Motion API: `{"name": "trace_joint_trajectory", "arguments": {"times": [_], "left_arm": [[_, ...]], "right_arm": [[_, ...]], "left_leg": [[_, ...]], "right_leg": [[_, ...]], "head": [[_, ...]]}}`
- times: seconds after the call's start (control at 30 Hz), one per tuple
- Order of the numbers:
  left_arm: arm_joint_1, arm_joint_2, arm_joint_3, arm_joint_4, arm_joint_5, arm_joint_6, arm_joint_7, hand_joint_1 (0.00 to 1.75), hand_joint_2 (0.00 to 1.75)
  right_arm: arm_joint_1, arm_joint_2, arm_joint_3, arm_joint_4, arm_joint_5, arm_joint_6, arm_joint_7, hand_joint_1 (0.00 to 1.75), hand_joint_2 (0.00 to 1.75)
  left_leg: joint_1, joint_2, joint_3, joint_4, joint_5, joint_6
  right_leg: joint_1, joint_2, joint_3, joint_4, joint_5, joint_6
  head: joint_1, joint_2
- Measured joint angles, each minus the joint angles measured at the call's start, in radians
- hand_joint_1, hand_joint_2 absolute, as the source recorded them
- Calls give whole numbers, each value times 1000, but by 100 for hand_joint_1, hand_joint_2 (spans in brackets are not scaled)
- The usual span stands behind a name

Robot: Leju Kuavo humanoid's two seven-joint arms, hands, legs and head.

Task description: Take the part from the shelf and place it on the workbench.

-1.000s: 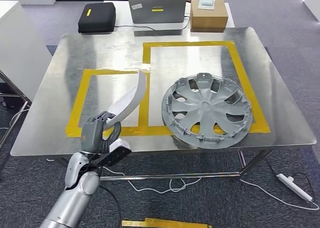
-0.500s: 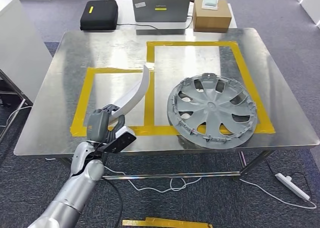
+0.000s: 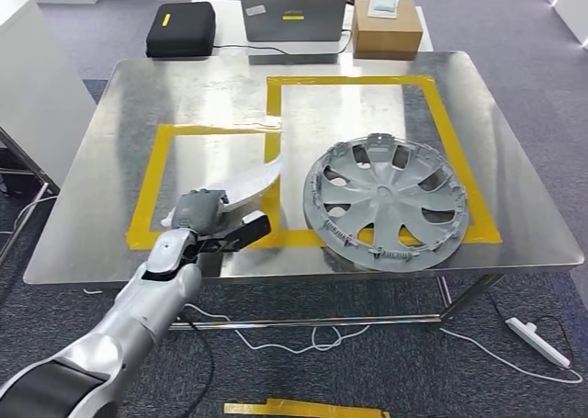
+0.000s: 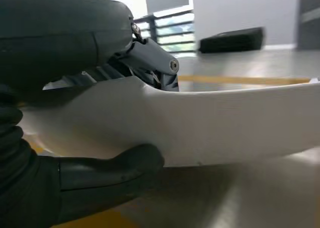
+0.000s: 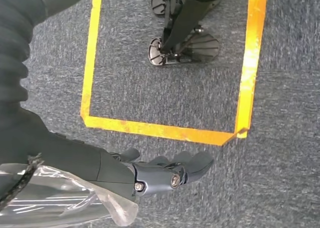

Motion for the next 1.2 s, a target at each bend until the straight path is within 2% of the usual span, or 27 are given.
{"name": "trace_joint_trajectory", "arguments": {"times": [0.07, 0.17, 0.33, 0.47, 0.57, 0.7, 0.87, 1.2], "left_arm": [[-47, 22, -13, 77, -55, -7, 73, 175, 175], [-89, 45, -19, 149, -81, -3, 97, 175, 175], [-109, 62, -22, 196, -114, -3, 119, 175, 175], [-116, 72, -21, 213, -138, -10, 126, 0, 175], [-113, 80, -17, 221, -143, -8, 119, 0, 175], [-109, 86, 6, 225, -133, 31, 62, 0, 0], [-87, 67, 62, 214, -92, 101, -60, 0, 0], [-64, 45, 104, 208, -85, 111, -77, 0, 0]], "right_arm": [[3, 0, 6, 0, 6, 2, 1, 0, 175], [7, -1, 9, 1, 11, 3, 3, 0, 175], [5, -5, 11, 1, 15, 3, 2, 0, 175], [5, -7, 12, 1, 20, 3, -3, 0, 0], [6, -8, 15, 1, 22, 4, -5, 0, 0], [5, -10, 16, 1, 24, 4, -7, 0, 0], [5, -11, 16, 1, 26, 4, -7, 0, 0], [5, -11, 16, 1, 27, 4, -7, 0, 0]], "left_leg": [[0, 2, 1, 0, 0, -1], [0, 1, 1, -1, 0, -1], [0, 0, 1, -1, 1, -2], [0, 0, 1, -2, 1, -2], [0, 0, 1, -2, 1, -2], [0, -1, 1, -2, 2, -2], [0, -1, 0, -2, 1, -2], [0, -1, 0, -2, 1, -2]], "right_leg": [[0, 3, -1, 1, 1, -1], [0, 2, -1, 1, 0, -1], [0, -1, -1, 1, 0, -2], [0, -1, -1, 1, 0, -2], [0, -1, -1, 1, 0, -2], [0, -2, -1, 1, 0, -2], [0, -3, -1, 1, 0, -2], [0, -3, -1, 1, 0, -2]], "head": [[0, 0], [0, 0], [0, 0], [0, 0], [0, 0], [0, 0], [0, 0], [0, 0]]}}
